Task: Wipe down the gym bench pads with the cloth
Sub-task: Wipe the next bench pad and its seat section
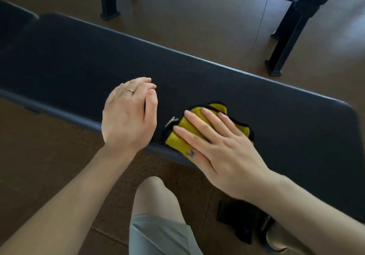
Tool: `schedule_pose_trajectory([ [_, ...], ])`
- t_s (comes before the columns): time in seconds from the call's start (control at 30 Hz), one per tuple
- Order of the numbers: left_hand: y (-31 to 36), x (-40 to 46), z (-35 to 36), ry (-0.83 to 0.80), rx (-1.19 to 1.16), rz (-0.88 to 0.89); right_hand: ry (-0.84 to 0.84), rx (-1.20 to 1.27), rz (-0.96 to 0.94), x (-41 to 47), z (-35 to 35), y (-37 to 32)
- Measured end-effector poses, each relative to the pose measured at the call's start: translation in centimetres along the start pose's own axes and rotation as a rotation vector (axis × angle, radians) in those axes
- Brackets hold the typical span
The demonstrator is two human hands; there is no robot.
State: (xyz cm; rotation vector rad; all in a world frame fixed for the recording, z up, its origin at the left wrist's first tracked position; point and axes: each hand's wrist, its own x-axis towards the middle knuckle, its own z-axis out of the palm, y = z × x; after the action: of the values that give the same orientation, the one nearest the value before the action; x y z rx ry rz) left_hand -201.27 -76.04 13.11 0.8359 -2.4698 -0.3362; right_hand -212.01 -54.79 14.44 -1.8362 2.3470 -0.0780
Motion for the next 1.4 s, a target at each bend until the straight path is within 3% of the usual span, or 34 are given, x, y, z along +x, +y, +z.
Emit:
schedule_pose_trajectory([
  [0.27,-0.6,0.4,0.2,-0.012,0.035,-0.036,0.085,0.051,0.141,14.9,-1.4,2.7],
  [0.43,-0.4,0.2,0.3,-0.005,0.024,-0.056,0.186,-0.001,0.406,10.1,-1.3,7.9],
  [0.6,-0.2,0.2,0.5,0.003,0.032,-0.079,0.067,0.041,0.587,4.9,-1.5,8.1],
  [0.83,0.0,0.2,0.2,-0.013,0.035,-0.093,0.04,0.019,0.268,17.3,-2.4,4.9],
  [0.93,-0.2,0.3,0.0,-0.013,0.029,-0.086,0.071,-0.003,0.242,15.7,-2.0,5.0],
  [1.03,-0.2,0.2,0.0,-0.021,0.025,-0.085,0.163,-0.009,0.401,9.1,-1.1,7.8],
  [1.1,-0.1,0.1,0.1,-0.019,0.026,-0.083,0.121,0.022,0.582,5.0,-1.1,10.1],
  [1.23,0.3,0.2,0.3,-0.015,0.031,-0.096,0.093,0.056,0.727,5.6,-1.3,10.1],
  [1.4,0.1,0.2,0.2,-0.016,0.014,-0.087,0.091,0.055,0.384,10.5,-0.7,1.5],
])
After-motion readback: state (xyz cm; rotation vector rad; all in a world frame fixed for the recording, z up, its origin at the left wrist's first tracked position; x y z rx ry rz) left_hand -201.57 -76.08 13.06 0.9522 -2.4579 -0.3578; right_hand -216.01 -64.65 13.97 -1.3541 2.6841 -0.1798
